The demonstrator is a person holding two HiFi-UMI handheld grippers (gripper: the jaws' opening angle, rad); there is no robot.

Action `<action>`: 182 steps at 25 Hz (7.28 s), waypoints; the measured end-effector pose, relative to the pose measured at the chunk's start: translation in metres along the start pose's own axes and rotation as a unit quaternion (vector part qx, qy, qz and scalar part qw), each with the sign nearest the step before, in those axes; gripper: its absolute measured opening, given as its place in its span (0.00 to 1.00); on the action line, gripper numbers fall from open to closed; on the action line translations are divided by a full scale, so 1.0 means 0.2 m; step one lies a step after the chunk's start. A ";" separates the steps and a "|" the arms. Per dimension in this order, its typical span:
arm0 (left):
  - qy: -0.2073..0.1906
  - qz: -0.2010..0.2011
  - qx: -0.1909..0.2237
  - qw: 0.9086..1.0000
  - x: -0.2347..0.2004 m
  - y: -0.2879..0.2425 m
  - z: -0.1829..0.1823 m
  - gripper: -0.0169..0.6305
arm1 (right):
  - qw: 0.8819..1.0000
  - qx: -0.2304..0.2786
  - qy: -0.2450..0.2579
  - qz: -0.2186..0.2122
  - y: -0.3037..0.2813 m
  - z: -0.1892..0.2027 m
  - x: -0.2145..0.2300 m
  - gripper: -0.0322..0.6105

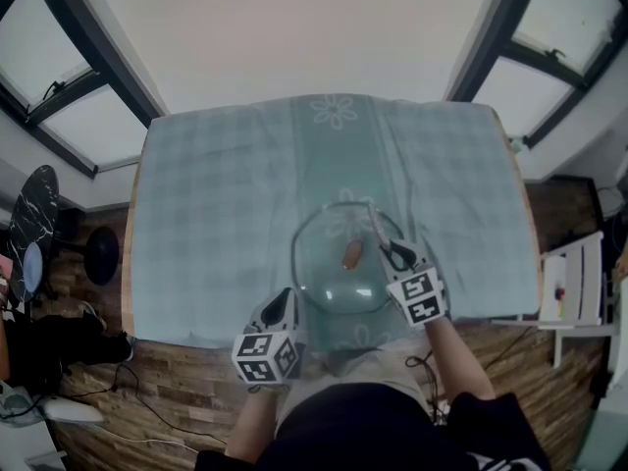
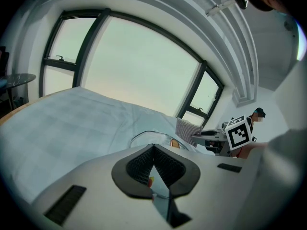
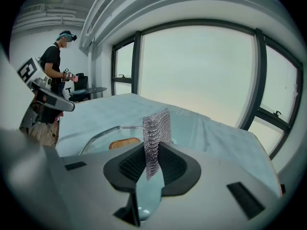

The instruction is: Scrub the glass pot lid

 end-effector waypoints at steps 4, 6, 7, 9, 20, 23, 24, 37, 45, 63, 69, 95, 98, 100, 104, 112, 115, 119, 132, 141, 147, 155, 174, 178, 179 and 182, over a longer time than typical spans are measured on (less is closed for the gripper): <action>0.011 -0.004 0.002 1.000 0.01 0.01 0.02 0.03 | 1.000 -0.020 0.009 0.003 -0.06 0.05 0.02 0.16; 0.014 -0.004 0.002 1.000 0.02 0.01 0.03 0.03 | 0.999 -0.031 0.012 0.006 -0.08 0.08 0.02 0.16; 0.015 -0.004 0.002 1.000 0.02 0.02 0.04 0.03 | 0.999 -0.035 0.013 0.009 -0.09 0.10 0.03 0.16; 0.015 -0.004 0.000 1.000 0.03 0.02 0.05 0.03 | 0.999 -0.042 0.014 0.017 -0.10 0.13 0.04 0.16; 0.022 -0.007 -0.001 1.000 0.08 0.02 0.12 0.03 | 0.999 -0.042 0.026 0.010 -0.14 0.21 -0.01 0.16; 0.022 -0.008 -0.003 1.000 0.10 0.03 0.15 0.03 | 0.999 -0.039 0.033 0.006 -0.13 0.23 -0.05 0.16; 0.022 -0.008 -0.003 1.000 0.11 0.04 0.16 0.03 | 0.999 -0.039 0.033 0.004 -0.13 0.24 -0.06 0.16; 0.019 -0.007 -0.002 1.000 0.17 0.10 0.24 0.03 | 0.997 -0.042 0.062 -0.020 -0.02 0.40 -0.24 0.16; 0.019 -0.009 0.001 1.000 0.22 0.14 0.29 0.03 | 0.995 -0.045 0.080 -0.049 0.04 0.47 -0.37 0.16; 0.040 -0.022 0.009 0.999 0.28 0.25 0.45 0.03 | 0.982 -0.054 0.138 -0.114 0.10 0.52 -0.64 0.16; 0.046 -0.026 0.014 0.999 0.28 0.30 0.51 0.03 | 0.979 -0.055 0.156 -0.119 0.12 0.53 -0.69 0.16; -0.054 0.004 -0.034 0.998 0.36 0.05 0.35 0.03 | 0.991 0.069 -0.040 -0.111 0.70 0.37 -0.41 0.16; -0.064 0.002 -0.040 0.997 0.38 -0.05 0.28 0.03 | 0.990 0.073 -0.050 -0.109 0.69 0.37 -0.30 0.16; -0.073 -0.001 -0.046 0.996 0.40 -0.13 0.23 0.03 | 0.990 0.074 -0.056 -0.111 0.67 0.37 -0.23 0.16; -0.097 -0.002 -0.062 0.993 0.45 -0.28 0.13 0.07 | 0.988 0.077 -0.058 -0.119 0.61 0.33 -0.08 0.16; -0.133 -0.041 -0.085 0.987 0.52 -0.56 0.00 0.34 | 0.982 0.081 -0.059 -0.158 0.48 0.24 0.16 0.16; -0.138 -0.066 -0.083 0.985 0.52 -0.63 -0.03 0.38 | 0.981 0.083 -0.058 -0.166 0.45 0.23 0.23 0.16; -0.140 -0.086 -0.094 0.982 0.50 -0.73 -0.08 0.39 | 0.978 0.082 -0.057 -0.181 0.41 0.22 0.31 0.16; -0.141 -0.125 -0.120 0.975 0.48 -0.93 -0.11 0.39 | 0.972 0.071 -0.056 -0.218 0.30 0.24 0.53 0.16; -0.160 -0.127 -0.106 0.973 0.48 -0.93 -0.11 0.29 | 0.969 0.059 -0.050 -0.235 0.27 0.26 0.56 0.16; -0.156 -0.120 -0.112 0.974 0.46 -0.93 -0.11 0.29 | 0.971 0.062 -0.057 -0.223 0.27 0.24 0.52 0.16; -0.144 -0.096 -0.115 0.978 0.45 -0.91 -0.13 0.28 | 0.977 0.075 -0.106 -0.167 0.40 0.27 0.55 0.16; -0.048 0.132 -0.053 0.989 0.48 -0.71 -0.25 0.29 | 0.979 0.098 -0.161 -0.081 0.51 0.32 0.61 0.16; -0.016 0.187 -0.040 0.981 0.48 -0.67 -0.25 0.29 | 0.978 0.103 -0.164 -0.076 0.51 0.31 0.60 0.16; -0.006 0.200 -0.037 0.979 0.47 -0.67 -0.25 0.29 | 0.978 0.103 -0.164 -0.076 0.50 0.31 0.60 0.16; 0.026 0.245 -0.026 0.969 0.45 -0.65 -0.26 0.29 | 0.978 0.105 -0.163 -0.076 0.51 0.29 0.58 0.16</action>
Point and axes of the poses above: the fingertips, and each gripper's own axes: y backward along the fingers, x to its right, z out of its underside, the point moved 10 cm from there along y, backward along the fingers, and after that the axes turned 15 degrees about -x, right-handed, at the moved point
